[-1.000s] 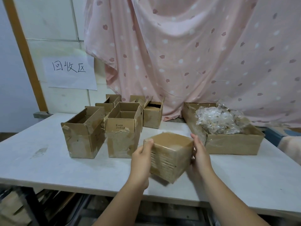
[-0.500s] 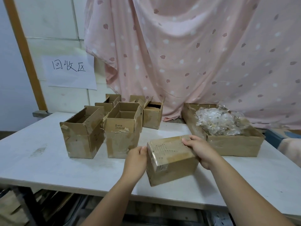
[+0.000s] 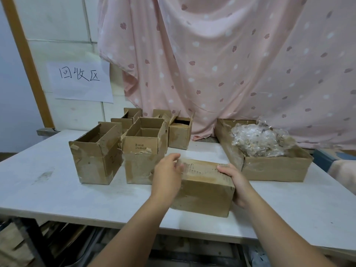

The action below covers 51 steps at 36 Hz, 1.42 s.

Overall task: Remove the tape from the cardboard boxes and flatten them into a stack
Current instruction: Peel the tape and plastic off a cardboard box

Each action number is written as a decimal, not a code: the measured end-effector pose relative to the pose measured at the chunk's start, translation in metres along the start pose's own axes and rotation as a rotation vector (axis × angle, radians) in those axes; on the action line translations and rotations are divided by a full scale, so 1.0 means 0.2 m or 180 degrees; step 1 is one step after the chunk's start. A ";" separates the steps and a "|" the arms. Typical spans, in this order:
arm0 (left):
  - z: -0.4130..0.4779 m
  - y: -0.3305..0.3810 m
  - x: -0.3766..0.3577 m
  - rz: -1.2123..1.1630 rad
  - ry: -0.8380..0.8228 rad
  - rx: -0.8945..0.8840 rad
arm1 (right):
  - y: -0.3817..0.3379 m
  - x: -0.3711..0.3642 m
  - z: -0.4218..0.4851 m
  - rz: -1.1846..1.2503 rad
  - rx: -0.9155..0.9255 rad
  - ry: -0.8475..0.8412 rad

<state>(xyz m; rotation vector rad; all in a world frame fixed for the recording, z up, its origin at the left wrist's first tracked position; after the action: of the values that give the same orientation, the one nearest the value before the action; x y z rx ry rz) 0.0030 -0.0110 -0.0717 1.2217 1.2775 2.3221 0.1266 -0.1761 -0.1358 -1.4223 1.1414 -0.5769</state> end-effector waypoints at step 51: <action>-0.14 0.19 -0.20 0.1259 -0.0520 -0.2417 | -0.03 -0.01 -0.14 -0.0433 0.1566 0.0881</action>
<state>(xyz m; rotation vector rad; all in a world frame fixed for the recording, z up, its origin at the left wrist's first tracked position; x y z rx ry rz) 0.0134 -0.0717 -0.0726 1.3952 0.0438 2.5040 0.1033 -0.1881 -0.1236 -1.0164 1.0254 -1.0960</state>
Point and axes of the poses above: each hand's wrist, its own z-axis towards the middle knuckle, its own x-axis out of the back of the hand, y = z × x, the point moved 9 cm from there along z, towards the middle knuckle, and after that the axes turned 4 degrees about z, right-handed, at the moved point
